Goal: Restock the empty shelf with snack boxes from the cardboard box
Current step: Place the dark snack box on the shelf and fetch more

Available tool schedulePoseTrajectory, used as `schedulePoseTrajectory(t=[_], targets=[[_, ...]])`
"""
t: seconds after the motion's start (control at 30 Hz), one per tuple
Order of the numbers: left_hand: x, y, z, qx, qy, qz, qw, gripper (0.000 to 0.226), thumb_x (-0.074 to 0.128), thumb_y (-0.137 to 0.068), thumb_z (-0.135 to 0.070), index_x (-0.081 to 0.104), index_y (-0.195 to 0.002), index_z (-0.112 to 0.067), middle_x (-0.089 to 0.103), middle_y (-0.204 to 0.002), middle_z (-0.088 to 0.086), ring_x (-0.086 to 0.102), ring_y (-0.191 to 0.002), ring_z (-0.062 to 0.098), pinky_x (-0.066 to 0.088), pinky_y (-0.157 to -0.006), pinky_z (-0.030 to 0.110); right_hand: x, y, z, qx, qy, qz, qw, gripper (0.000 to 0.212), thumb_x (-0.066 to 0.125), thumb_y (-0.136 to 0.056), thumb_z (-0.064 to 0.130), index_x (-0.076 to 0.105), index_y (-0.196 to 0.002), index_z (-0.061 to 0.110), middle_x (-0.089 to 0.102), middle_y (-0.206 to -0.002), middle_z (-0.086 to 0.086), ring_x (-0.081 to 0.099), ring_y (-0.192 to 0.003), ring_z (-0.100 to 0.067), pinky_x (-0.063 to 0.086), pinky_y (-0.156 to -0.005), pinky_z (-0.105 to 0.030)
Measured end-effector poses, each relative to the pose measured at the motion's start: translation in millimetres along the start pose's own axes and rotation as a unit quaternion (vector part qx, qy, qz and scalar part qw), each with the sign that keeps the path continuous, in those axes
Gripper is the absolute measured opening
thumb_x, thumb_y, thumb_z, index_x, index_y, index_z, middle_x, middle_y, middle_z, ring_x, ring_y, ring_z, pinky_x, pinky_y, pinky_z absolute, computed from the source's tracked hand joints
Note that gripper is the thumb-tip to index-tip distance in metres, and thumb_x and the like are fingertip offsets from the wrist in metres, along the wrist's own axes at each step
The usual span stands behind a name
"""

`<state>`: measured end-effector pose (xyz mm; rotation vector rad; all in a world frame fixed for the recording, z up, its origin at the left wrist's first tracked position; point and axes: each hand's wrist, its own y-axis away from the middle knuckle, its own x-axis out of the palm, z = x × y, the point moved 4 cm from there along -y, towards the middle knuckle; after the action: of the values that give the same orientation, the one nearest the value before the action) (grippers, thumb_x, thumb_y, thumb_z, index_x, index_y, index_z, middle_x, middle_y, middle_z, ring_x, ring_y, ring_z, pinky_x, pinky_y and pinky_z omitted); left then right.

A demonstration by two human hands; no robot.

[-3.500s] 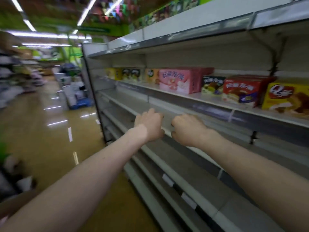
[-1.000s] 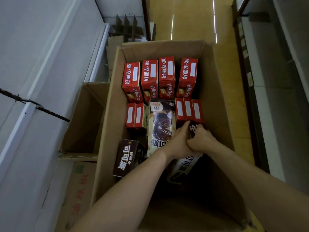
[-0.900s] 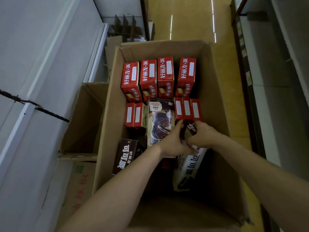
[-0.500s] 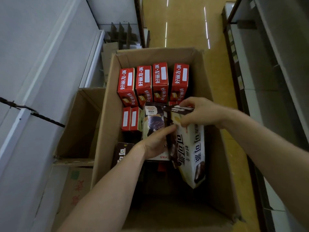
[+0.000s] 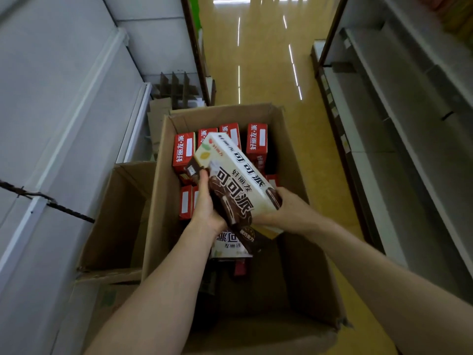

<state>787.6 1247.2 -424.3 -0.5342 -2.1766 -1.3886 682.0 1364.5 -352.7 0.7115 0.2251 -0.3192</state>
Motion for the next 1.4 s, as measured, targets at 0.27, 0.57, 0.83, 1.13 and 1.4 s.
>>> schedulePoseTrajectory(t=[0.27,0.57,0.83,1.13,1.4], targets=[[34.4,46.6,-23.3,0.075,0.018,0.021,0.997,0.064,0.057,-0.083,-0.066,0.064,-0.122,-0.016,0.070,-0.114,0.017,0.061,-0.113,0.036,0.042,-0.102,0.055,-44.5,43.8,21.9,-0.030,-0.005,-0.053,0.998,0.077,0.079,-0.074,0.014,0.036,-0.139,0.020,0.058,-0.119,-0.003,0.063,-0.100,-0.017,0.059,-0.079,-0.035],[106.4,117.7,-18.3,0.155,-0.073,0.031,0.985,0.034,0.065,-0.090,-0.023,0.061,-0.122,-0.013,0.066,-0.121,0.014,0.061,-0.108,0.028,0.048,-0.098,0.047,-127.7,145.8,35.2,-0.108,-0.089,-0.218,0.966,0.078,0.080,-0.076,0.019,0.036,-0.140,0.026,0.057,-0.123,-0.005,0.068,-0.088,-0.013,0.055,-0.060,-0.022],[221.8,189.7,19.7,0.179,-0.147,0.148,0.961,0.050,0.070,-0.084,-0.020,0.055,-0.132,-0.016,0.062,-0.128,0.015,0.057,-0.120,0.034,0.044,-0.103,0.052,-205.5,269.9,45.8,-0.181,-0.144,-0.318,0.919,0.061,0.070,-0.084,0.008,0.041,-0.136,0.022,0.063,-0.107,-0.005,0.071,-0.082,-0.020,0.061,-0.070,-0.036],[330.9,278.1,82.9,0.204,-0.228,0.230,0.924,0.017,0.068,-0.086,-0.022,0.059,-0.100,-0.018,0.066,-0.106,0.010,0.062,-0.096,0.024,0.051,-0.070,0.047,-273.2,417.8,37.5,-0.239,-0.074,-0.472,0.845,0.061,0.067,-0.084,0.012,0.039,-0.138,0.022,0.055,-0.121,-0.002,0.059,-0.080,-0.004,0.047,-0.054,-0.010],[410.4,346.7,186.9,0.170,-0.269,0.348,0.882,0.013,0.063,-0.091,-0.018,0.057,-0.102,-0.014,0.065,-0.104,0.013,0.064,-0.088,0.026,0.054,-0.079,0.047,-318.6,543.7,-10.5,-0.232,-0.057,-0.580,0.779,0.065,0.068,-0.081,0.005,0.041,-0.138,0.020,0.056,-0.121,-0.006,0.060,-0.081,-0.008,0.047,-0.053,-0.010]])
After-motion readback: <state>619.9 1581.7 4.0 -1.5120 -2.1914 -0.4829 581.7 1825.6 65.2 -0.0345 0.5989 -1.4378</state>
